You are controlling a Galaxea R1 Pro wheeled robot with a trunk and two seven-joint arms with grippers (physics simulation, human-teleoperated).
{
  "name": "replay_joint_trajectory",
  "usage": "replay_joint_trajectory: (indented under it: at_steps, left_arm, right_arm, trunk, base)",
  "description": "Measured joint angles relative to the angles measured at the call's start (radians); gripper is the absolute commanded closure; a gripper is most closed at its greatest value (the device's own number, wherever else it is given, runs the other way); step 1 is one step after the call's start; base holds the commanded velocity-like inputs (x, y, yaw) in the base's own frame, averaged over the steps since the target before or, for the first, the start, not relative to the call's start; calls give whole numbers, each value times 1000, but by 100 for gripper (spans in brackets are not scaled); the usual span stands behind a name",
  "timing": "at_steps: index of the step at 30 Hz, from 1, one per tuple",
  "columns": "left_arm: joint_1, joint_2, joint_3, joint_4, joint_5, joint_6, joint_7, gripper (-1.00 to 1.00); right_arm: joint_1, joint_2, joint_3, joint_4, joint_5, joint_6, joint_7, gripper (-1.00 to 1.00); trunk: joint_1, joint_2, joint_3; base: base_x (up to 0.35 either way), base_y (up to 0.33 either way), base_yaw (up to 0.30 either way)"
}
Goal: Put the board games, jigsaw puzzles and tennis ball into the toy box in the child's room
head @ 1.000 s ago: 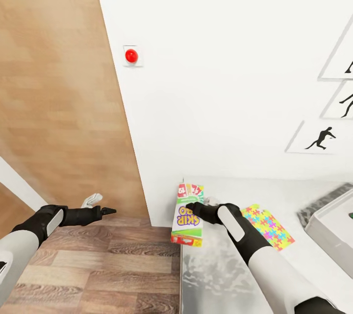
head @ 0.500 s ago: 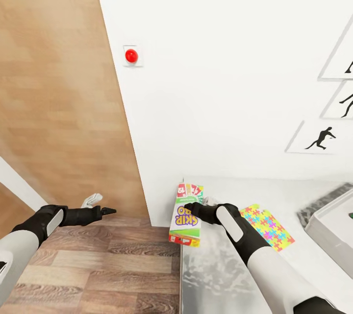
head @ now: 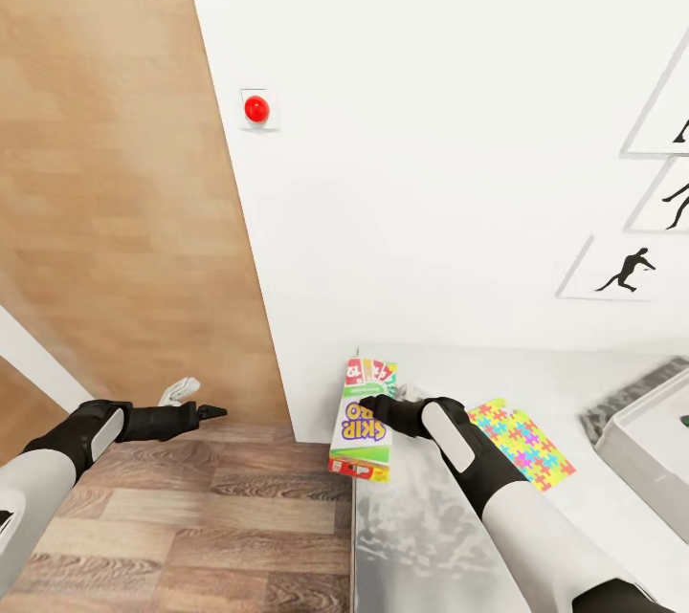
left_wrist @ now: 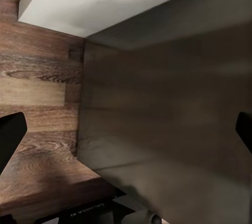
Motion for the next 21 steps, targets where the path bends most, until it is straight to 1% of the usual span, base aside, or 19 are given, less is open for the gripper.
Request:
replay_joint_trajectory:
  at_steps: [8, 21]
  left_arm:
    - [0, 0, 0, 0, 0, 0, 0, -100]
    - [0, 0, 0, 0, 0, 0, -2, -100]
  right_arm:
    - [0, -9, 0, -7, 1, -1, 0, -100]
    - [0, -11, -1, -18, 0, 3, -4, -100]
  trunk:
    - [0, 0, 0]
    - [0, 0, 0]
  base:
    - [0, 0, 0]
    - [0, 0, 0]
